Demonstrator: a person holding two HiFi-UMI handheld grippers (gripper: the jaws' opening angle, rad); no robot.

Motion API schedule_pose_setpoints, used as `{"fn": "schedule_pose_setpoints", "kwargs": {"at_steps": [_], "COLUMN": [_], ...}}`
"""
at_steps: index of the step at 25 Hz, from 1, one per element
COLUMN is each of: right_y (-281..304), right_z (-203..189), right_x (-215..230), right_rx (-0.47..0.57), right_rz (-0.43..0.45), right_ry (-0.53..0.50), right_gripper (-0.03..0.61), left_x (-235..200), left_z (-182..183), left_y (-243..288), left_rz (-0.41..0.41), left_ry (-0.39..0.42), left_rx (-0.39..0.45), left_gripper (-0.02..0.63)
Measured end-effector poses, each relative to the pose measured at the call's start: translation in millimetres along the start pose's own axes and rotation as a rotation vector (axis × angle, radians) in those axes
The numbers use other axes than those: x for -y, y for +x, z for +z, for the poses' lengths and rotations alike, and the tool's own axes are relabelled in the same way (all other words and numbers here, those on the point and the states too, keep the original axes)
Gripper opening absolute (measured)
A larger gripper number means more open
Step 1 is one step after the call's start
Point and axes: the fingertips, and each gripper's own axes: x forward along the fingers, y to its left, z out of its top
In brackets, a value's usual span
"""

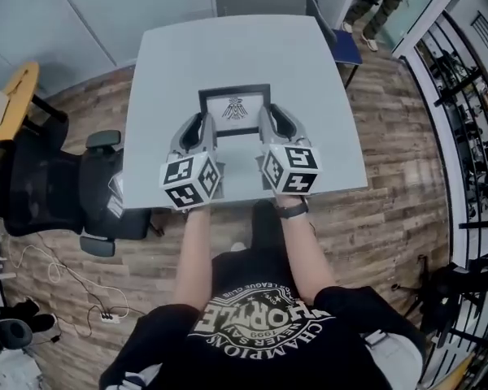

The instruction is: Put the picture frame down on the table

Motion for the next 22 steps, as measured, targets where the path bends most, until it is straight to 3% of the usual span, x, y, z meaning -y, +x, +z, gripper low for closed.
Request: {"fn": "schedule_pose_setpoints", "kwargs": {"at_steps": [12, 22], "right_y": [159.4, 234.4], "right_z": [-70.0, -147.4], "right_x": [95.4, 157.1], "right_rx": [-0.199, -0.371], "right_rz": [0.037, -0.006], "right_ry": [0.058, 0.087], "right_gripper": [0.067, 0.067], "left_x": [-50.5, -81.4], "left_z": [-64.4, -146.8], "left_y": [169.1, 263.0], "left_rz": [0.097, 0.111], "left_ry": [-0.064, -0.137], "left_rx": [-0.155, -0.314], "left_gripper": [0.072, 0.072]}}
